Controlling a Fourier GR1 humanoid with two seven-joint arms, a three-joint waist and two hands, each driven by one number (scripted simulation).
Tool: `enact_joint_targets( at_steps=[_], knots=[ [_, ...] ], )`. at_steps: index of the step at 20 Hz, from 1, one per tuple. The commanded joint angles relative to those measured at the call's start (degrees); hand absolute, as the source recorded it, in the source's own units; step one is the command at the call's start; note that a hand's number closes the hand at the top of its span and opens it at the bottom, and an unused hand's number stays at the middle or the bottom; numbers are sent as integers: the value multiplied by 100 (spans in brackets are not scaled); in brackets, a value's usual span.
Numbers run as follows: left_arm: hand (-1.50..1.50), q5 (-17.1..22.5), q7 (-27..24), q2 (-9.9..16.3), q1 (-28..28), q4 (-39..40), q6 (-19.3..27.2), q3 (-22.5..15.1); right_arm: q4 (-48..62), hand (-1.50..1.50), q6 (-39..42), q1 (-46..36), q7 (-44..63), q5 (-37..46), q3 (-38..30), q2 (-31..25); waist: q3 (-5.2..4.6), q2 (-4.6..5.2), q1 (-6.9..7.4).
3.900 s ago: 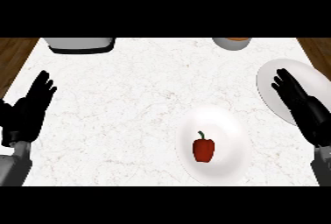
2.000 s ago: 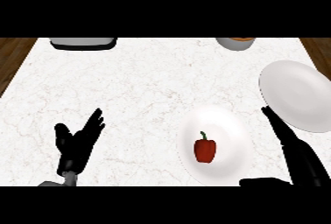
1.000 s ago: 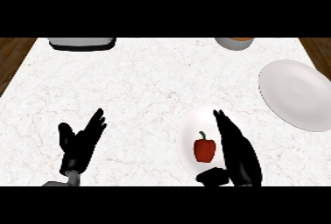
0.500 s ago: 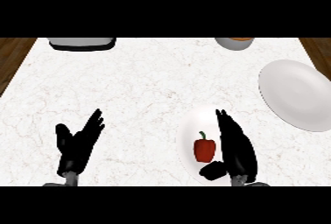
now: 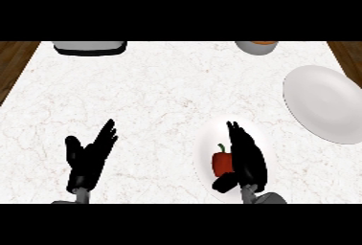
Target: Pick the bell pepper from the plate and place it in the plate
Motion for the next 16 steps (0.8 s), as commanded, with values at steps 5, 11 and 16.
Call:
enact_joint_targets(
  at_steps=[5, 11, 16],
  knots=[
    [0, -120, 145, -37, 31, -153, -84, 73, 958, 150, 63, -423, -435, 412, 119, 181, 0, 1, 10],
    [0, -310, 281, -292, -208, -83, 60, 44, 563, 150, -43, 11, -818, 635, 10, -205, 1, -3, -13],
    [0, -121, 29, -49, -177, 11, -295, 151, 1686, 150, -577, -1912, 1452, 690, -1704, 206, 7, 108, 279]
  ],
)
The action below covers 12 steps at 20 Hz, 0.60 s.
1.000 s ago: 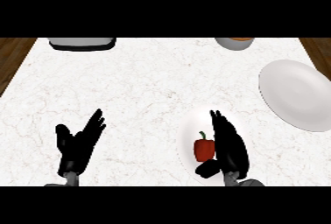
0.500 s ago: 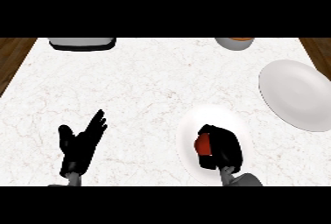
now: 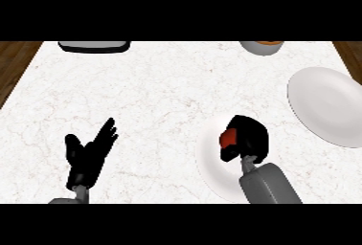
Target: Pick the bell pepper from the plate and place it in the plate
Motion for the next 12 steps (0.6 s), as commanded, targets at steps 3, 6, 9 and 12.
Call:
enact_joint_targets(
  at_steps=[3, 6, 9, 12],
  knots=[
    [0, 7, 4, -3, -117, -104, -91, -73, 770, 150, -709, -1346, 1928, 446, -1528, -17, -8, 157, 287],
    [0, -67, 37, -46, -204, -56, -104, -184, 996, 150, -1346, -2180, 2308, 1216, -1703, -310, -14, 162, 409],
    [0, -105, 170, -79, -394, -115, -35, -209, 1351, 150, -1714, -2665, 2505, 1983, -1853, -666, -11, 185, 463],
    [0, -109, 71, -156, -327, 14, -49, -252, 1697, 150, -2093, -3021, 2827, 2564, -2104, -700, -13, 217, 505]
  ],
)
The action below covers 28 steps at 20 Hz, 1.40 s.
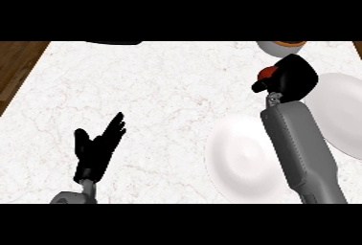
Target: Pick the bell pepper from the plate and place it in the plate
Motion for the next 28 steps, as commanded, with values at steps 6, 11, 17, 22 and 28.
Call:
enact_joint_targets(
  at_steps=[6, 11, 17, 22, 28],
  knots=[
    [0, -42, 113, -23, -117, 13, 30, -32, 506, 150, -1554, -930, 1576, 1641, -936, -198, 15, -6, -29],
    [0, -47, -11, -30, -22, 10, 60, 6, 503, 150, -2374, -746, 1686, 2266, -1494, -66, 23, -12, -75],
    [0, -9, -30, -59, 87, 102, 92, 66, 566, 150, -3202, -460, 1526, 2951, -2242, -50, 22, -55, -221],
    [0, 27, 25, 21, -52, 87, 119, 216, 672, 150, -3625, -136, 1418, 3495, -3019, -282, 24, -74, -330],
    [0, -53, 41, -71, 220, -85, 216, 101, 1017, 150, -4538, 238, 1044, 3614, -3761, -324, 28, -128, -365]
  ],
)
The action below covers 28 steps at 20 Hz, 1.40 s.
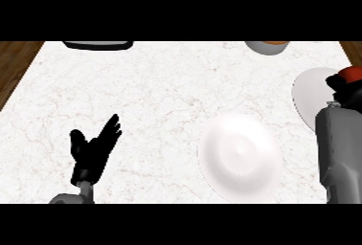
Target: Pick the bell pepper from the plate and place it in the plate
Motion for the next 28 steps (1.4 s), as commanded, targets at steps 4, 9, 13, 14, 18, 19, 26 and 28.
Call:
enact_joint_targets(
  at_steps=[4, 9, 13, 14, 18, 19, 26, 28],
  knots=[
    [0, -18, -105, -52, 145, 28, -6, -17, 849, 150, -1541, 27, 394, -266, -849, -430, 1, -30, -43],
    [0, 193, 82, 138, -125, -18, -128, 283, 1775, 150, -2202, 106, -41, -819, -1089, -984, 3, -42, -87],
    [0, 140, -9, 162, 56, -19, -138, 245, 2645, -150, -728, -267, -199, -1929, -1503, -1222, 14, -32, -42],
    [0, 31, 295, -70, -64, -251, 45, -7, 2857, -150, -890, -175, -554, -2299, -1452, -1211, 24, -55, -94],
    [0, 47, -77, 82, 50, -30, -141, 116, 3194, -150, -1285, -278, -1716, -3375, -1466, -1456, 36, -16, -42],
    [0, 45, 81, 87, 82, -200, -76, 108, 3171, -150, -1440, -207, -2012, -3608, -1468, -1341, 45, -30, -33],
    [0, -42, 31, -124, 211, -168, 20, -57, 2304, -150, -2307, -290, -3593, -4862, -1265, -1132, 43, -51, -53],
    [0, 13, -90, 30, 199, -23, -44, 143, 1915, -150, -2332, -120, -4017, -5520, -1235, -1038, 35, -75, -149]
  ],
)
